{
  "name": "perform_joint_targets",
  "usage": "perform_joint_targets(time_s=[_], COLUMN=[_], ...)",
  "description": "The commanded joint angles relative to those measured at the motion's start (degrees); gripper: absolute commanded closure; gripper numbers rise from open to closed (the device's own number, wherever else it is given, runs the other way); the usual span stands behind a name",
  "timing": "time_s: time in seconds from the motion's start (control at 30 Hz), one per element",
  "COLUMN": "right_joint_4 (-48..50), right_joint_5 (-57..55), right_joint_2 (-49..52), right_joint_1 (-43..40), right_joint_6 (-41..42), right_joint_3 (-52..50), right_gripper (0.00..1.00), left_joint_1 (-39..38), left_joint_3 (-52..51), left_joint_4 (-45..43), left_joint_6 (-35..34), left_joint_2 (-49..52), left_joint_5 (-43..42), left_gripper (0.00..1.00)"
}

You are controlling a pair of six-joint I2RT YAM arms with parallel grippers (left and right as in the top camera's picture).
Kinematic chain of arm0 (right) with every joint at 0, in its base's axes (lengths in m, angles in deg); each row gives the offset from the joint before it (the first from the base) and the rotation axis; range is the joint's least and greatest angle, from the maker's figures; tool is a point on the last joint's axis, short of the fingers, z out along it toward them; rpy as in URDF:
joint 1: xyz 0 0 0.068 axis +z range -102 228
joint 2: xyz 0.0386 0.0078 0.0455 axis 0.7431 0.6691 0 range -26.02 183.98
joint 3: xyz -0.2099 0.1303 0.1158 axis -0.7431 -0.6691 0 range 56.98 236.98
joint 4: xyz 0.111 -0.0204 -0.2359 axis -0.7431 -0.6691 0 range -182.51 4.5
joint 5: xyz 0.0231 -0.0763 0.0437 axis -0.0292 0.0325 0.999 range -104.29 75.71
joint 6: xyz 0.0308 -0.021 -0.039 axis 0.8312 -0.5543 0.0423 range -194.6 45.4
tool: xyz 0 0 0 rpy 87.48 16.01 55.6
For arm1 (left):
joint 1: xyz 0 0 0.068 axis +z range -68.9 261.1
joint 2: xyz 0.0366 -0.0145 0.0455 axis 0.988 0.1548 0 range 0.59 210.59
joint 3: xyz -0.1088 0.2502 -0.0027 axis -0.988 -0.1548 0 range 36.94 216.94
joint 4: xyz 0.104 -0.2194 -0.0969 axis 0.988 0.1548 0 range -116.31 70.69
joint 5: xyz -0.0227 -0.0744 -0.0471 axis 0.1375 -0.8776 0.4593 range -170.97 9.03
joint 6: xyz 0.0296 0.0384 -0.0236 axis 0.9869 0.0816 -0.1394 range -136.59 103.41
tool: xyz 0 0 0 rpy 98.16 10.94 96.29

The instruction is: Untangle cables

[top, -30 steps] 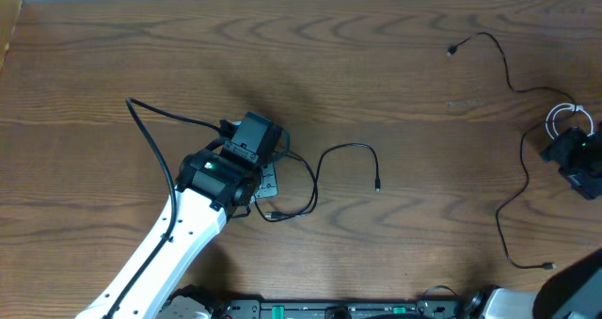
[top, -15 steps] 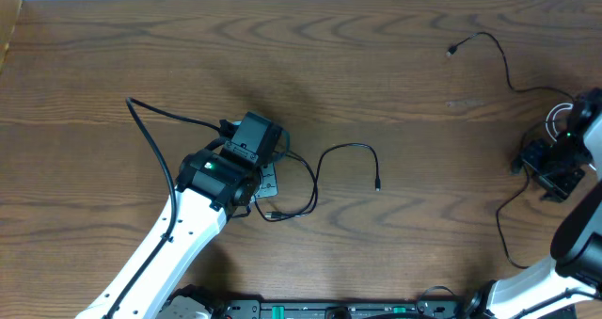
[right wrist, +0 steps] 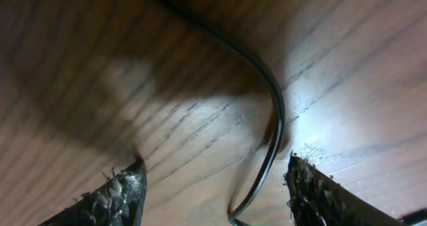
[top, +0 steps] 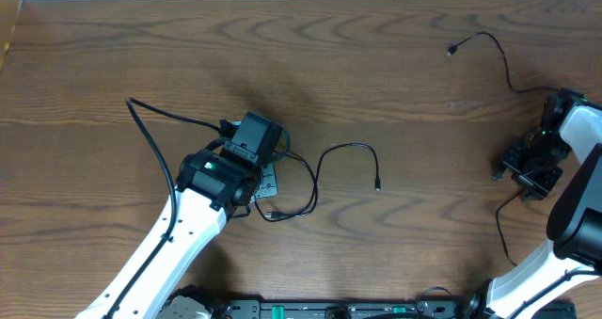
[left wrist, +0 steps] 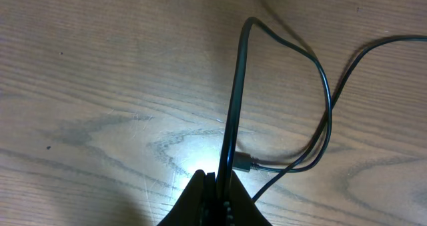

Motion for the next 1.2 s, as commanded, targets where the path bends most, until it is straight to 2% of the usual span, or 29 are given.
perform_joint_targets(time_s=[0.0, 0.07, 0.17, 0.33, 0.77, 0.87, 1.17], right_joint_4=[1.33, 1.73, 2.25, 2.73, 9.09, 9.25, 9.27], right_joint_5=[-2.29, -2.32, -2.32, -2.34, -2.56, -2.54, -2.54], right_joint_2=[1.57, 1.57, 1.57, 1.57, 1.57, 1.57, 1.57], right_joint_1=[0.28, 0.28, 0.24, 0.24, 0.24, 0.24, 0.24], right_joint_6=[0.96, 0.94, 0.94, 0.92, 0.92, 0.92, 0.92], right_joint_3=[-3.63, -4.42, -5.68, -7.82, -15.17, -15.17, -15.17], right_gripper=[0.36, 0.37, 0.52, 0.53, 0.64, 0.76, 0.95], left_joint_1=[0.26, 0.26, 0.26, 0.26, 0.26, 0.26, 0.26], left_joint_3=[0.33, 0.33, 0.33, 0.33, 0.33, 0.33, 0.33], left_joint_4=[0.2, 0.2, 0.2, 0.24, 0.37, 0.42, 0.42], left_joint_6=[-0.26, -0.26, -0.26, -0.26, -0.26, -0.26, -0.26], left_joint_2=[-0.26, -0.26, -0.26, -0.26, -0.26, -0.26, -0.26], left_joint_5=[0.33, 0.33, 0.33, 0.33, 0.33, 0.33, 0.33], left_gripper=[0.92, 0.92, 0.92, 0.92, 0.92, 0.92, 0.92])
